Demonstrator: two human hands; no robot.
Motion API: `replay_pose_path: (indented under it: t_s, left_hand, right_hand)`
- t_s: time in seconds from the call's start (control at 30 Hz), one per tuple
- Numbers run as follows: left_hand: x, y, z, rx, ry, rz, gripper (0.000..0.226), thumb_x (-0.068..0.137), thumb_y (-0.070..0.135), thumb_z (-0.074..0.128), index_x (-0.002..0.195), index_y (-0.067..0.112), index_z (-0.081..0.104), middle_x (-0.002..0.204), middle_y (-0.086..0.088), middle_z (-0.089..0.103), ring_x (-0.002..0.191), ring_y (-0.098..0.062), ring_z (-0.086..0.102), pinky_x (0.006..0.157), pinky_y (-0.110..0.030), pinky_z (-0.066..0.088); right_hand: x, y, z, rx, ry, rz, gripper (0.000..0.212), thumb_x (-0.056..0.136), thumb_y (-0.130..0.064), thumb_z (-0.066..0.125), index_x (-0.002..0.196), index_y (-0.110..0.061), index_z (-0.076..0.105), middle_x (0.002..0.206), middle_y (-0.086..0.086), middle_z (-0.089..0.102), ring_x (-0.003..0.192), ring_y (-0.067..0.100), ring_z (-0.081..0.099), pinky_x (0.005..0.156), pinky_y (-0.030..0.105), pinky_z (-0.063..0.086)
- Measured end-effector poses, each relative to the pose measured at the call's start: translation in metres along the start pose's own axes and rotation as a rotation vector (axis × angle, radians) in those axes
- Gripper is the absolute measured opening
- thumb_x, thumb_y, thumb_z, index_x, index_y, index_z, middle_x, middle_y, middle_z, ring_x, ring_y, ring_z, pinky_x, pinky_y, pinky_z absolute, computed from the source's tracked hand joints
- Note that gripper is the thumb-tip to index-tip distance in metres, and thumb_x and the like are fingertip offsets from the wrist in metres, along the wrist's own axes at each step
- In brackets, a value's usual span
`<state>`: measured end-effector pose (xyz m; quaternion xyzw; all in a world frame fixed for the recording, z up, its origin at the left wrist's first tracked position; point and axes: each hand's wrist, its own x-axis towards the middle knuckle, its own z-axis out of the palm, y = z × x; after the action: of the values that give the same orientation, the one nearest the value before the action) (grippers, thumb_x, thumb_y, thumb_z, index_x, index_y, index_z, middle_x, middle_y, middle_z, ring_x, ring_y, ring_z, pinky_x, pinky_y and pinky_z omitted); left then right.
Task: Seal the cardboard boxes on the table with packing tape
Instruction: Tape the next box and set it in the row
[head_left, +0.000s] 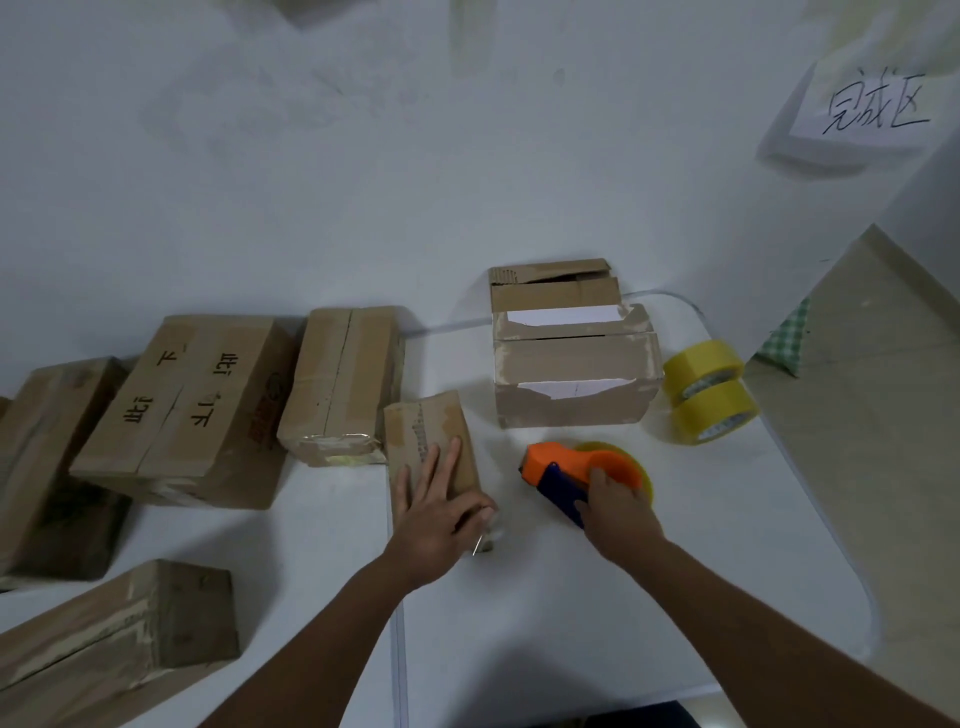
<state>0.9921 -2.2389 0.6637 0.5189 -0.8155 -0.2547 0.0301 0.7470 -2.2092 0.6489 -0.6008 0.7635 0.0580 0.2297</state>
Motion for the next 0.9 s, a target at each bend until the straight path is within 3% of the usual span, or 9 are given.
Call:
replay_pose_path:
  t_s: [0.1, 0.17, 0.27, 0.33, 0.4, 0.5, 0.6, 0.77, 0.9]
  left_hand:
    - [-0.006, 0.001, 0.002, -0.014, -0.019, -0.002, 0.046, 0.089, 0.071, 0.022, 0.105, 0.046, 0.058, 0.155, 0.026, -0.027, 0.144, -0.003, -0.032, 0.111, -0.036, -0.025]
    - [-0.006, 0.001, 0.001, -0.014, -0.028, -0.012, 0.031, 0.097, 0.062, 0.035, 0.104, 0.045, 0.06, 0.155, 0.026, -0.026, 0.144, -0.003, -0.031, 0.11, -0.034, -0.027]
    - [-0.003, 0.0, 0.002, -0.016, -0.041, -0.025, 0.023, 0.101, 0.054, 0.04, 0.105, 0.046, 0.061, 0.155, 0.025, -0.026, 0.144, -0.003, -0.033, 0.11, -0.034, -0.028]
    - [-0.002, -0.002, 0.002, 0.001, -0.049, -0.01, 0.026, 0.1, 0.057, 0.038, 0.106, 0.046, 0.06, 0.156, 0.023, -0.025, 0.145, -0.006, -0.032, 0.111, -0.038, -0.025]
    - [-0.002, -0.003, 0.002, 0.008, -0.055, 0.001, 0.032, 0.098, 0.061, 0.033, 0.108, 0.046, 0.059, 0.158, 0.021, -0.024, 0.145, -0.007, -0.031, 0.113, -0.041, -0.023]
    - [-0.002, -0.003, 0.002, 0.008, -0.073, -0.017, 0.03, 0.1, 0.057, 0.035, 0.122, 0.048, 0.054, 0.16, 0.019, -0.023, 0.146, -0.008, -0.03, 0.115, -0.043, -0.02]
    - [-0.002, -0.003, 0.003, 0.02, -0.075, -0.023, 0.048, 0.101, 0.057, 0.035, 0.147, 0.047, 0.028, 0.162, 0.016, -0.02, 0.148, -0.009, -0.026, 0.117, -0.046, -0.016]
    - [-0.001, -0.009, -0.014, -0.179, -0.111, 0.015, 0.047, 0.106, 0.048, 0.028, 0.152, 0.041, 0.024, 0.165, 0.016, -0.007, 0.15, -0.003, -0.014, 0.119, -0.043, -0.013]
    - [-0.008, -0.031, -0.022, -0.21, -0.109, 0.083, 0.056, 0.102, 0.054, 0.034, 0.154, 0.037, 0.023, 0.162, 0.021, -0.006, 0.145, 0.007, -0.012, 0.123, -0.037, -0.004]
  right_hand:
    - [-0.003, 0.001, 0.022, 0.07, -0.087, 0.005, 0.041, 0.099, -0.028, 0.047, 0.135, -0.01, 0.036, 0.13, 0.009, 0.054, 0.119, 0.027, 0.052, 0.102, 0.037, 0.035]
    - [-0.004, 0.0, 0.026, 0.142, 0.016, -0.004, 0.048, 0.095, -0.026, 0.056, 0.137, -0.008, 0.041, 0.133, 0.011, 0.051, 0.121, 0.03, 0.049, 0.103, 0.039, 0.038]
    - [-0.014, -0.021, 0.019, 0.444, 0.12, -0.088, 0.033, 0.094, -0.017, 0.059, 0.127, -0.009, 0.056, 0.123, 0.009, 0.06, 0.112, 0.028, 0.055, 0.093, 0.032, 0.043]
    - [-0.027, -0.047, 0.01, 0.917, -0.162, 0.009, 0.026, 0.099, -0.016, 0.054, 0.124, -0.015, 0.059, 0.12, 0.003, 0.065, 0.111, 0.022, 0.06, 0.092, 0.027, 0.045]
    - [-0.035, -0.063, 0.008, 1.28, -0.416, 0.135, 0.022, 0.1, -0.019, 0.053, 0.12, -0.015, 0.061, 0.115, 0.004, 0.068, 0.108, 0.018, 0.063, 0.096, 0.033, 0.049]
    - [-0.042, -0.065, 0.008, 1.287, -0.373, 0.164, 0.024, 0.098, -0.018, 0.057, 0.111, 0.001, 0.065, 0.099, 0.012, 0.071, 0.093, 0.019, 0.066, 0.089, 0.034, 0.053]
    - [-0.047, -0.061, 0.006, 1.298, -0.253, 0.179, 0.017, 0.095, -0.013, 0.061, 0.099, 0.003, 0.066, 0.086, 0.012, 0.07, 0.08, 0.017, 0.065, 0.073, 0.025, 0.055]
    - [-0.053, -0.067, 0.005, 1.153, -0.074, 0.1, 0.01, 0.097, -0.013, 0.058, 0.089, -0.008, 0.063, 0.067, 0.008, 0.067, 0.06, 0.012, 0.062, 0.056, 0.019, 0.051]
    - [-0.057, -0.064, 0.012, 1.154, -0.053, 0.079, 0.012, 0.097, -0.013, 0.058, 0.088, -0.006, 0.064, 0.062, 0.004, 0.062, 0.062, 0.013, 0.06, 0.058, 0.02, 0.048]
